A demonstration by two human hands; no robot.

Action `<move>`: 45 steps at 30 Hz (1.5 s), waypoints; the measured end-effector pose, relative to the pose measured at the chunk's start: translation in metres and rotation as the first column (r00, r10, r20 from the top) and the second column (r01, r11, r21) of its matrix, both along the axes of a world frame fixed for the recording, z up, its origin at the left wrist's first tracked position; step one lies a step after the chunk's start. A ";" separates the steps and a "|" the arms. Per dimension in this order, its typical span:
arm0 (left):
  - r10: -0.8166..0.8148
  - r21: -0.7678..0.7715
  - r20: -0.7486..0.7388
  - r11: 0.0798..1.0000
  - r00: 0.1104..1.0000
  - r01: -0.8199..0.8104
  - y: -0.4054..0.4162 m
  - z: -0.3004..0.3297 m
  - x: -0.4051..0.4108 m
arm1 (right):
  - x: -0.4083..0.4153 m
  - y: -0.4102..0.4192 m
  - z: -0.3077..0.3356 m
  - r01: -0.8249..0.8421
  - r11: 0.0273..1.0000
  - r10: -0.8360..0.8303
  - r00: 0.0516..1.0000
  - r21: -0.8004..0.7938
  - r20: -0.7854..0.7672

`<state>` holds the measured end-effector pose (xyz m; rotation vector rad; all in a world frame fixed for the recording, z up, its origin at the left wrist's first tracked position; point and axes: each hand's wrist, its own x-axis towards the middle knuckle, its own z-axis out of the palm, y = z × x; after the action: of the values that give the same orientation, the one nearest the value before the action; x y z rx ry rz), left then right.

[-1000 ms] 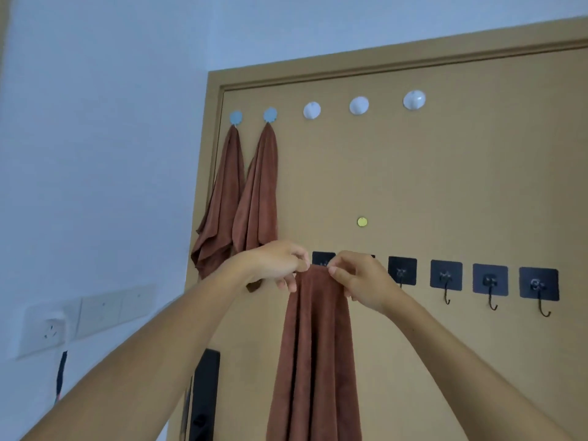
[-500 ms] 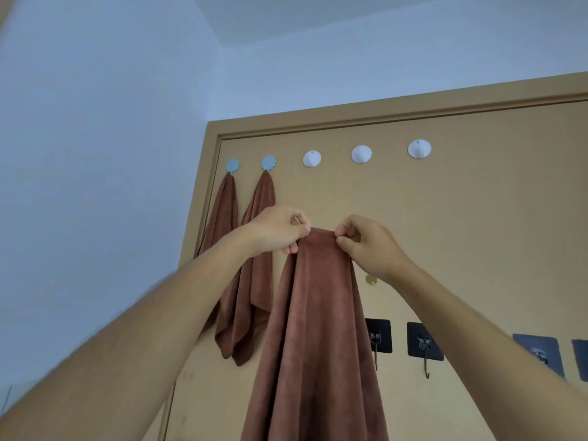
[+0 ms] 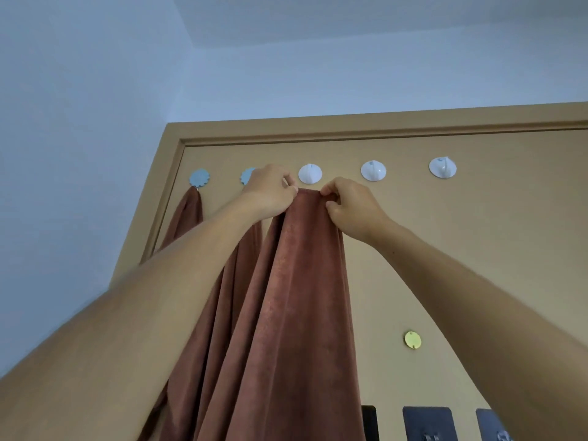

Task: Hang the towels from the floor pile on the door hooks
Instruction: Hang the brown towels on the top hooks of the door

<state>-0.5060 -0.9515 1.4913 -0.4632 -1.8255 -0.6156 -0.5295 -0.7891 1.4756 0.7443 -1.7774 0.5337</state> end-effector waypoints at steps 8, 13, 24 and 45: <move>-0.030 0.021 -0.207 0.999 0.978 0.036 -0.006 0.064 -0.078 | -0.057 -0.025 0.058 0.207 0.977 -0.214 0.958 -0.056 -0.190; -0.008 0.047 -0.279 0.999 0.960 0.022 -0.004 0.094 -0.110 | -0.086 -0.031 0.082 0.305 0.951 -0.310 0.926 -0.059 -0.215; 0.025 0.070 -0.323 0.998 0.946 -0.003 0.004 0.114 -0.137 | -0.107 -0.030 0.100 0.466 0.881 -0.468 0.838 -0.079 -0.279; -0.135 -0.051 0.035 0.989 0.990 0.137 0.005 -0.035 -0.097 | -0.082 -0.037 -0.035 0.014 0.999 -0.015 1.000 -0.044 -0.012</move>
<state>-0.6029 -0.9466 1.4559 -0.6209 -1.8551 -0.6710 -0.6117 -0.8258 1.4404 0.7027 -1.7532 0.5552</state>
